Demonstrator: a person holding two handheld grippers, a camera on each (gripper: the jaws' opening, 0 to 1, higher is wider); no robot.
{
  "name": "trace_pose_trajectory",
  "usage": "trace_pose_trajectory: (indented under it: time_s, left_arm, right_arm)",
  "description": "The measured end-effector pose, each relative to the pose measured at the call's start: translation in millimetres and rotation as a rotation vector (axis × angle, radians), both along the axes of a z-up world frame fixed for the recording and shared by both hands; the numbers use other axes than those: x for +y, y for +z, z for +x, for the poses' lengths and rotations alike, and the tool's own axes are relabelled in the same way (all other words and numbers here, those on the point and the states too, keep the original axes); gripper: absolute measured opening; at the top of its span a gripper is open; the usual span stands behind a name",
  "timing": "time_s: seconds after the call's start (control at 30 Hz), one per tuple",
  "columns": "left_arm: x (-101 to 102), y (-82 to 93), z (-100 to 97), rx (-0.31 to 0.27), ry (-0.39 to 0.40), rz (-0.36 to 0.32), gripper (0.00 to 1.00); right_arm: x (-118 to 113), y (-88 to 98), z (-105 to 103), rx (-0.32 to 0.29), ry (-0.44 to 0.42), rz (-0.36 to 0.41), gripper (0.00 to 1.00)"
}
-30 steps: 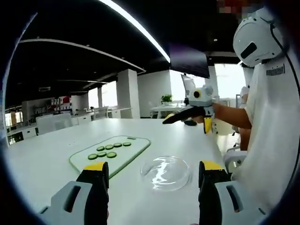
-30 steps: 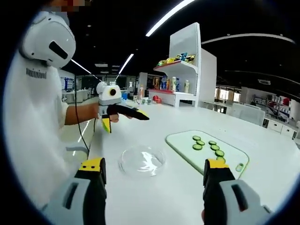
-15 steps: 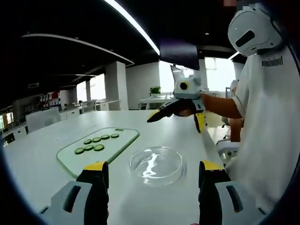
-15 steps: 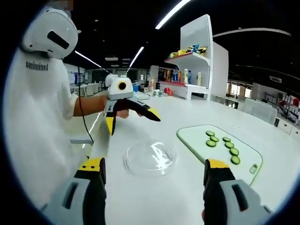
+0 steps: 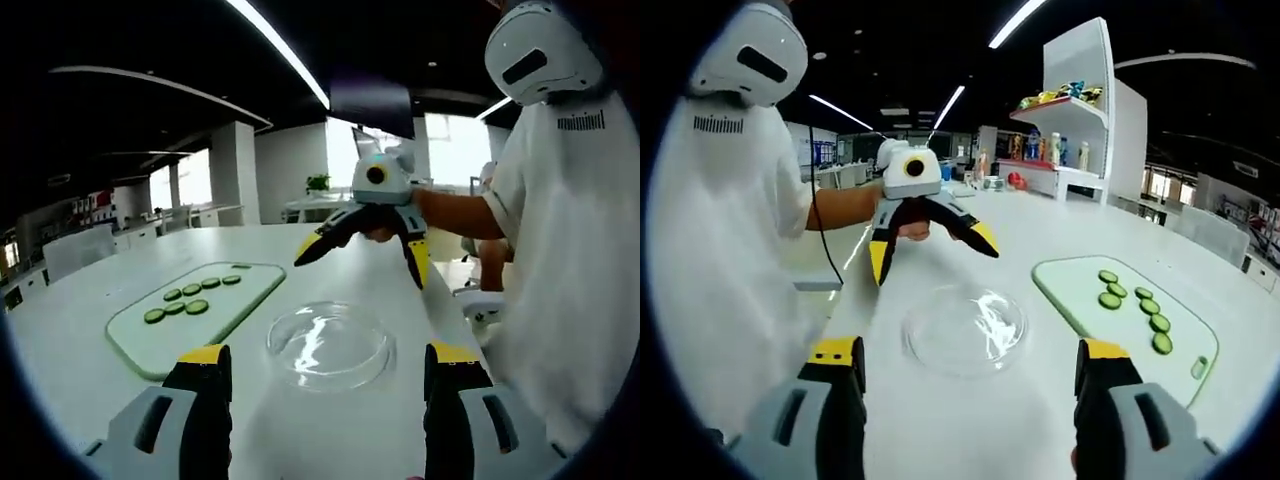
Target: Open the petri dish lid, add cucumber slices into the petri dish, and close the lid
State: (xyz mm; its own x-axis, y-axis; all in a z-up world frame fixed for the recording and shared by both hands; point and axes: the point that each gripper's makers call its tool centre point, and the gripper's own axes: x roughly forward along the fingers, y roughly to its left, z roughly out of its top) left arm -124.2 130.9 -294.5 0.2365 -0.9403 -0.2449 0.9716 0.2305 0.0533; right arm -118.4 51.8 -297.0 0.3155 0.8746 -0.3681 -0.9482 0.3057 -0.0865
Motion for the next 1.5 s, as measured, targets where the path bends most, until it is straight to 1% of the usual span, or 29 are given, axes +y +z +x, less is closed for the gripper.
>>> trace_pose_trajectory:
  time_s: [0.3, 0.43, 0.67, 0.73, 0.97, 1.23, 1.5]
  left_arm:
    - [-5.6, -8.2, 1.2, 0.013, -0.021, 0.012, 0.79]
    - [-11.5, -9.8, -0.4, 0.019, -0.044, 0.012, 0.79]
    - [-14.8, -16.0, 3.5, 0.024, -0.054, 0.026, 0.79]
    - [-15.3, -17.2, 4.6, 0.028, -0.054, 0.03, 0.79]
    - [-19.4, -19.9, 7.1, 0.039, -0.057, 0.026, 0.79]
    - [-26.1, -23.8, 5.5, 0.039, -0.078, 0.031, 0.79]
    - [-30.6, -26.7, 4.6, 0.041, -0.095, 0.053, 0.79]
  right_arm:
    - [11.8, -14.9, -0.1, 0.014, 0.047, -0.042, 0.85]
    - [16.2, -16.5, 0.3, 0.02, 0.061, -0.045, 0.85]
    - [20.8, -21.3, 2.1, 0.032, 0.081, -0.055, 0.84]
    - [21.8, -25.7, 2.0, 0.044, 0.091, -0.079, 0.83]
    - [30.6, -27.3, 3.7, 0.052, 0.106, -0.078, 0.82]
    - [33.3, -30.6, 6.7, 0.061, 0.118, -0.086, 0.81]
    - [37.8, -32.2, 10.1, 0.064, 0.133, -0.093, 0.8]
